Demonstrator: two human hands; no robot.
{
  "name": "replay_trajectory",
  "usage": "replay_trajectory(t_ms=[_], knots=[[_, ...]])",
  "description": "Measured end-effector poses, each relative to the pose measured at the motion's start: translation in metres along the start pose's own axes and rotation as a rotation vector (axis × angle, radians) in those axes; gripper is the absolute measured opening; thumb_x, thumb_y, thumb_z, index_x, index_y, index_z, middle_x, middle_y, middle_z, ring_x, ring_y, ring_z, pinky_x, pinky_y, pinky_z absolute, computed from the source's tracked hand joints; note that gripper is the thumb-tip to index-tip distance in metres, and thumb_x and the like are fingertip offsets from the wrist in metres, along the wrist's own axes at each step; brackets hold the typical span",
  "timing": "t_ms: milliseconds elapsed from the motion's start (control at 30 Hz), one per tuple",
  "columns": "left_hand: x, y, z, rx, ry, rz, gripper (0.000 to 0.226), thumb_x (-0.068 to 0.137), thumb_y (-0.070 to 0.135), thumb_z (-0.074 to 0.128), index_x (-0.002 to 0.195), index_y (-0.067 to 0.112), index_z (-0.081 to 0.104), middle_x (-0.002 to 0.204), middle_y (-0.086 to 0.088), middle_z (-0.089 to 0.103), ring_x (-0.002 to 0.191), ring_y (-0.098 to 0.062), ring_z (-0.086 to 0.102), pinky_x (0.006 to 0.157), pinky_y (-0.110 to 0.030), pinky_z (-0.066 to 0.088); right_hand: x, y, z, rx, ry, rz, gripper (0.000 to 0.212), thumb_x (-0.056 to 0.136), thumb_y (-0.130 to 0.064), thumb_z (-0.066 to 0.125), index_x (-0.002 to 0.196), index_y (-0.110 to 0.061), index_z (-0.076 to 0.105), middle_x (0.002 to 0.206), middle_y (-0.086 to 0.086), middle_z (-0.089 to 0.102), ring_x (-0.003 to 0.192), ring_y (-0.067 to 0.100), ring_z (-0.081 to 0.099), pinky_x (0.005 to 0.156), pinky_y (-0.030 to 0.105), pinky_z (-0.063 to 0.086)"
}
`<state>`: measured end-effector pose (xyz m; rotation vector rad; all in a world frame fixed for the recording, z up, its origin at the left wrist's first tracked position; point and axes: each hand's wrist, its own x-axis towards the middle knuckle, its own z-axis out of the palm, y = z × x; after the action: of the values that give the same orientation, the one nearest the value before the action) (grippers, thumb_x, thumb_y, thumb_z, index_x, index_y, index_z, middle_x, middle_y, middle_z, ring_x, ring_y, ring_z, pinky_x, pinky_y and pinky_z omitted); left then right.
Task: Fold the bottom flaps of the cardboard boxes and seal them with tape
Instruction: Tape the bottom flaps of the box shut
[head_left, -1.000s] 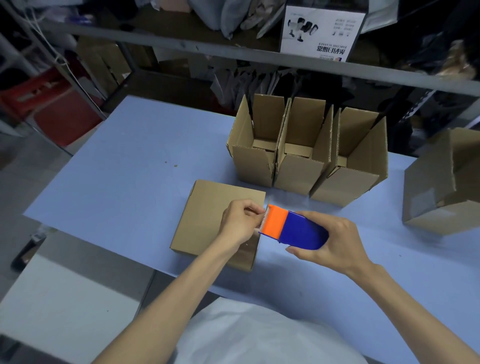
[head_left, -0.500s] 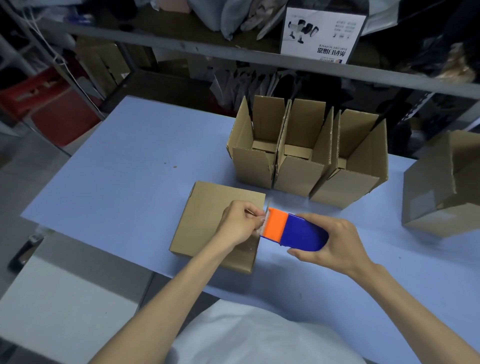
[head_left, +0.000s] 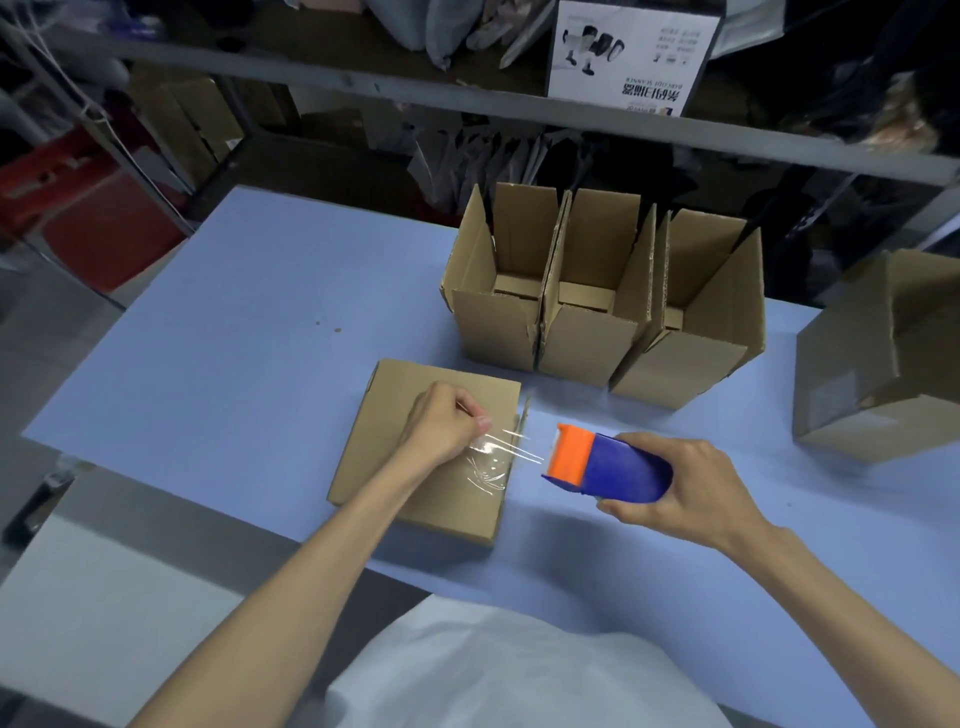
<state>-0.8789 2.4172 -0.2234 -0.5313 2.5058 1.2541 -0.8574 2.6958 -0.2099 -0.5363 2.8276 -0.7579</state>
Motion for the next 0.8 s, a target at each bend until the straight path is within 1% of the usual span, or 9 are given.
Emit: replay_trajectory(t_ms=[67,167,233,333,400,500,633,733,800], knots=[[0.002,0.0,0.007,-0.01,0.019,0.009,0.023,0.078,0.012,0.075,0.063,0.023,0.061,0.052,0.01,0.054,0.055,-0.006,0.054,0.059,-0.021,0.044,0.005,0.004,0.001,-0.021,-0.016,0.012,0.057,0.054,-0.058,0.078,0.104,-0.033,0.065,0.083,-0.016,0.068,0.07,0.012,0.061,0.062,0.03,0.052],[0.004,0.0,0.014,-0.046,0.004,0.003,0.016,0.078,0.014,0.074,0.068,0.021,0.063,0.053,0.01,0.056,0.057,-0.007,0.056,0.061,-0.021,0.046,0.014,0.013,0.003,-0.062,-0.04,0.025,0.057,0.055,-0.061,0.078,0.103,-0.033,0.065,0.082,-0.016,0.068,0.07,0.012,0.06,0.062,0.028,0.051],[0.005,-0.002,0.015,-0.047,-0.008,-0.011,0.014,0.079,0.015,0.073,0.069,0.021,0.065,0.051,0.013,0.058,0.057,-0.003,0.058,0.058,-0.018,0.046,0.019,0.017,0.006,-0.081,-0.058,0.005,0.059,0.055,-0.065,0.075,0.104,-0.034,0.064,0.084,-0.019,0.067,0.069,0.008,0.057,0.058,0.019,0.044],[0.006,-0.005,0.015,-0.055,0.0,-0.029,0.015,0.078,0.017,0.073,0.067,0.021,0.064,0.044,0.02,0.057,0.048,0.009,0.054,0.048,-0.009,0.039,0.024,0.018,0.01,-0.085,-0.067,-0.019,0.061,0.056,-0.07,0.072,0.106,-0.036,0.061,0.086,-0.021,0.066,0.067,0.003,0.051,0.055,0.009,0.033],[0.006,-0.007,0.015,-0.055,0.009,-0.032,0.015,0.077,0.017,0.076,0.067,0.021,0.065,0.046,0.017,0.057,0.052,0.007,0.054,0.051,-0.012,0.039,0.026,0.018,0.012,-0.076,-0.08,-0.022,0.062,0.057,-0.07,0.072,0.107,-0.035,0.061,0.088,-0.02,0.067,0.068,0.003,0.051,0.056,0.01,0.035],[0.006,-0.009,0.017,-0.011,0.033,-0.027,0.012,0.077,0.017,0.076,0.071,0.021,0.066,0.058,0.015,0.057,0.063,-0.002,0.055,0.059,-0.018,0.04,0.029,0.018,0.016,-0.072,-0.107,-0.014,0.062,0.058,-0.068,0.073,0.107,-0.032,0.06,0.09,-0.017,0.068,0.072,0.007,0.056,0.059,0.019,0.045],[0.006,-0.01,0.019,0.045,0.061,-0.009,0.008,0.077,0.014,0.076,0.074,0.017,0.069,0.06,0.014,0.057,0.071,-0.01,0.057,0.064,-0.02,0.039,0.031,0.017,0.019,-0.067,-0.123,-0.017,0.063,0.06,-0.067,0.074,0.109,-0.03,0.059,0.093,-0.015,0.068,0.079,0.013,0.062,0.065,0.027,0.053],[0.006,-0.011,0.021,0.118,0.081,0.023,0.01,0.077,0.01,0.074,0.073,0.016,0.068,0.063,0.011,0.061,0.08,-0.015,0.063,0.067,-0.021,0.042,0.033,0.017,0.023,-0.062,-0.128,-0.028,0.063,0.061,-0.066,0.074,0.11,-0.03,0.059,0.096,-0.014,0.069,0.082,0.013,0.063,0.065,0.025,0.052],[0.006,-0.011,0.023,0.152,0.091,0.05,0.009,0.076,0.011,0.076,0.074,0.013,0.068,0.068,0.004,0.066,0.082,-0.019,0.066,0.07,-0.025,0.047,0.035,0.016,0.025,-0.07,-0.144,-0.029,0.064,0.062,-0.067,0.074,0.112,-0.029,0.058,0.098,-0.013,0.069,0.084,0.012,0.062,0.065,0.024,0.051]])
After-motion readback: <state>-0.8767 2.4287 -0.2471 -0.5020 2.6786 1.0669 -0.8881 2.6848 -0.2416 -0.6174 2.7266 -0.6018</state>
